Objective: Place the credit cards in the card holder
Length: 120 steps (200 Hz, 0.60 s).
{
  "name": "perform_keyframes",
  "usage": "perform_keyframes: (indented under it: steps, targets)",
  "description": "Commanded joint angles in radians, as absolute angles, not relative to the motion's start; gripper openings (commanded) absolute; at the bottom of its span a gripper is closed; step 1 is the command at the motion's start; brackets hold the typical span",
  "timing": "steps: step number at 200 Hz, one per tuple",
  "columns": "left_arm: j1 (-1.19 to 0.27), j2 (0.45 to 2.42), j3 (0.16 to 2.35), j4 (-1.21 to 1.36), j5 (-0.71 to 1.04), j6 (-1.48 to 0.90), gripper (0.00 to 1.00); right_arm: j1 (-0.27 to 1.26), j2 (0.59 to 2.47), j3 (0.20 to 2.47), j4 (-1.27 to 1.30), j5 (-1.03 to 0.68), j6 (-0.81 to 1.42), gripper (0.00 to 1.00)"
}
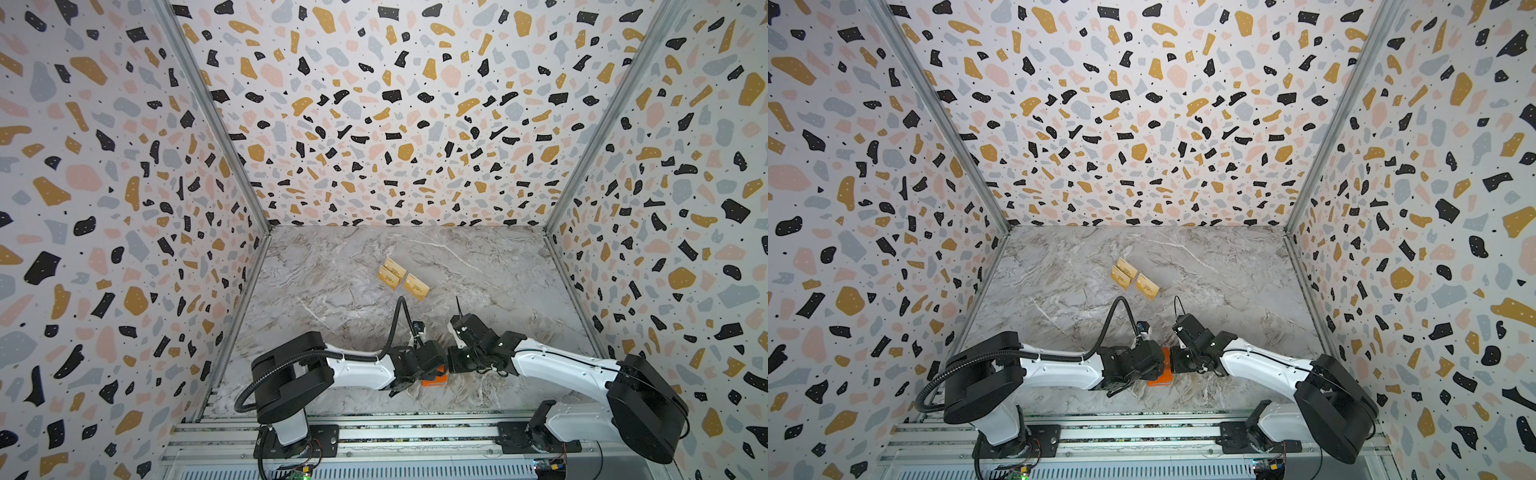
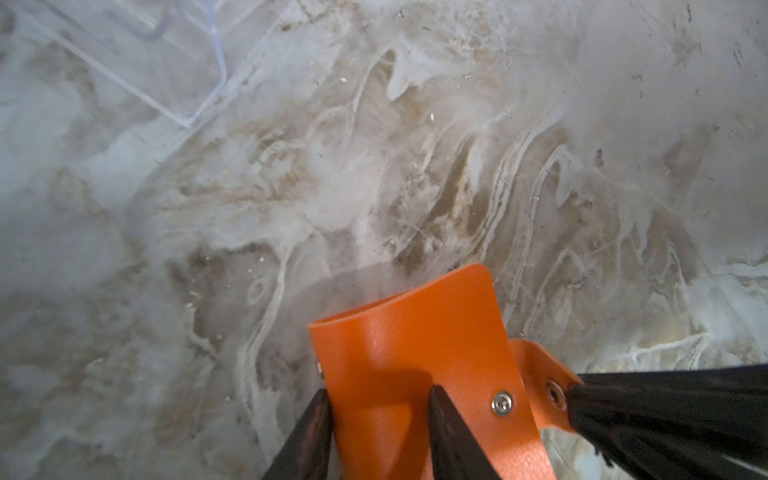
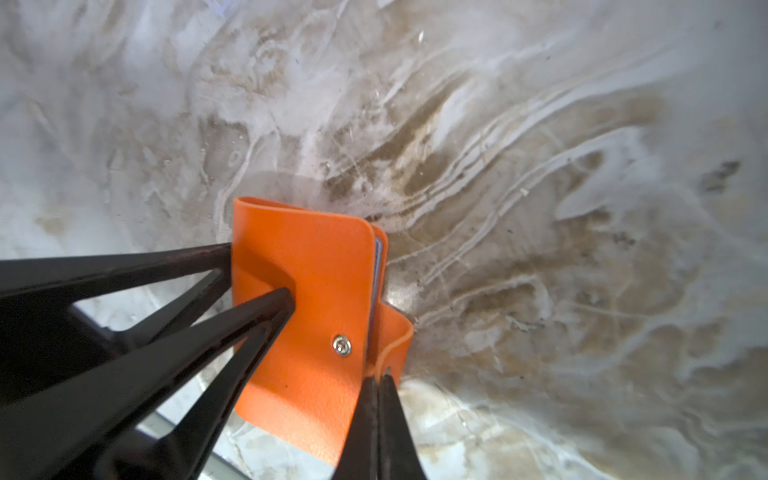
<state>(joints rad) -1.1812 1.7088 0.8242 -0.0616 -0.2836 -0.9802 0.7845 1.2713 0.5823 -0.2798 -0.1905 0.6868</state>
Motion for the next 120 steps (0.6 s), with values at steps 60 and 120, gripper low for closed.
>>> perform_keyframes:
  steps: [60,120]
  targets:
    - [-1.196,1.799,0.752,-0.254,-0.203,-0.971,0.40,0.744,1.263,0.554,-0.129,-0.325,0.648,0.00]
    - [-1.196,1.796,0.748,-0.253,-0.201,-0.971,0.40,0.744,1.329,0.590,-0.158,-0.321,0.606,0.00]
